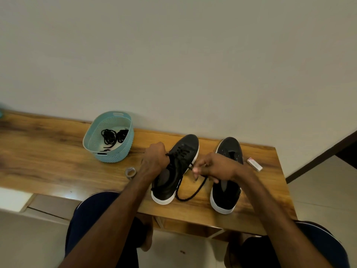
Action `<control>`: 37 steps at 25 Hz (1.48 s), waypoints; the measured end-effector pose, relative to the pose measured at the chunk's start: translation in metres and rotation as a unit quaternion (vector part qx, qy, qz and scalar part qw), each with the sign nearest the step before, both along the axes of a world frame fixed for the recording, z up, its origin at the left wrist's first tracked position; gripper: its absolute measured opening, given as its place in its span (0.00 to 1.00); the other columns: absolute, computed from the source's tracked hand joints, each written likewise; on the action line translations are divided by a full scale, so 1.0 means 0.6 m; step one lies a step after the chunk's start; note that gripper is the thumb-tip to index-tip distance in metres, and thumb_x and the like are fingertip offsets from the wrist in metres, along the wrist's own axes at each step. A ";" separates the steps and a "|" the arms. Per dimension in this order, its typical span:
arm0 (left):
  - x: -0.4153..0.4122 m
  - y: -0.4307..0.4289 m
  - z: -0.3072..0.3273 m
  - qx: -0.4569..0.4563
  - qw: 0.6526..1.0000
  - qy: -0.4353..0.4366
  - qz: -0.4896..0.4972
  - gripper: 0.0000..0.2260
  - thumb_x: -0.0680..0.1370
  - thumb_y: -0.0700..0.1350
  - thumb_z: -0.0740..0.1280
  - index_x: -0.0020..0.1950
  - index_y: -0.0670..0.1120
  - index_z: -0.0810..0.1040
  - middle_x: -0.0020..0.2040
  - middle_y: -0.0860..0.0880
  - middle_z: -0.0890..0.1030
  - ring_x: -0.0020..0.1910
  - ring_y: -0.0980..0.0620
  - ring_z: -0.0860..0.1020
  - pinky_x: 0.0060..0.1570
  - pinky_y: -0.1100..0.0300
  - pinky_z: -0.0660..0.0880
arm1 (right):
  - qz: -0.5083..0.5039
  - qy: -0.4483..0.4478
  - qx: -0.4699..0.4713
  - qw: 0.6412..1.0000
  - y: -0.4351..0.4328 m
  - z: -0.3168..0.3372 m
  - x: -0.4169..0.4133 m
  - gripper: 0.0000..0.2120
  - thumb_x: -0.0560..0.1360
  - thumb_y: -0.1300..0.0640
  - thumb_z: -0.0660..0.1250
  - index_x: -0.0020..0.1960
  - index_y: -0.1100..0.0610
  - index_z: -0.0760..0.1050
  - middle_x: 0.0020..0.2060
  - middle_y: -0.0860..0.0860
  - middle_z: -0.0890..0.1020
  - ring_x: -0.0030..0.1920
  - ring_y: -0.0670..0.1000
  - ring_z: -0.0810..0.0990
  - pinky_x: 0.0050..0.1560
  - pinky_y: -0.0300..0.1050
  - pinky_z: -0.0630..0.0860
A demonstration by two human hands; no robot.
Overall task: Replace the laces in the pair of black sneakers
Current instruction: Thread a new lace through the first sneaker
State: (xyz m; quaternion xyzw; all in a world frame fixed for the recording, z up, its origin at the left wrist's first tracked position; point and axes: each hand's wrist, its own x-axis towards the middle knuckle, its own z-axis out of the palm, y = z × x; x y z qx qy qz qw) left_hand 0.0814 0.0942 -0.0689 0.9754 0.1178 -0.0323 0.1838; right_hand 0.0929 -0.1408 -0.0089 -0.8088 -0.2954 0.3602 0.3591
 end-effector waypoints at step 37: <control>-0.008 -0.035 0.018 -0.011 0.997 0.069 -0.030 0.06 0.78 0.45 0.60 0.50 0.46 0.75 0.45 0.46 0.81 0.43 0.44 0.81 0.42 0.50 0.80 | 0.102 -0.286 -0.145 0.942 0.070 -0.073 0.036 0.10 0.76 0.56 0.67 0.55 0.44 0.73 0.48 0.47 0.66 0.52 0.50 0.65 0.48 0.51 0.62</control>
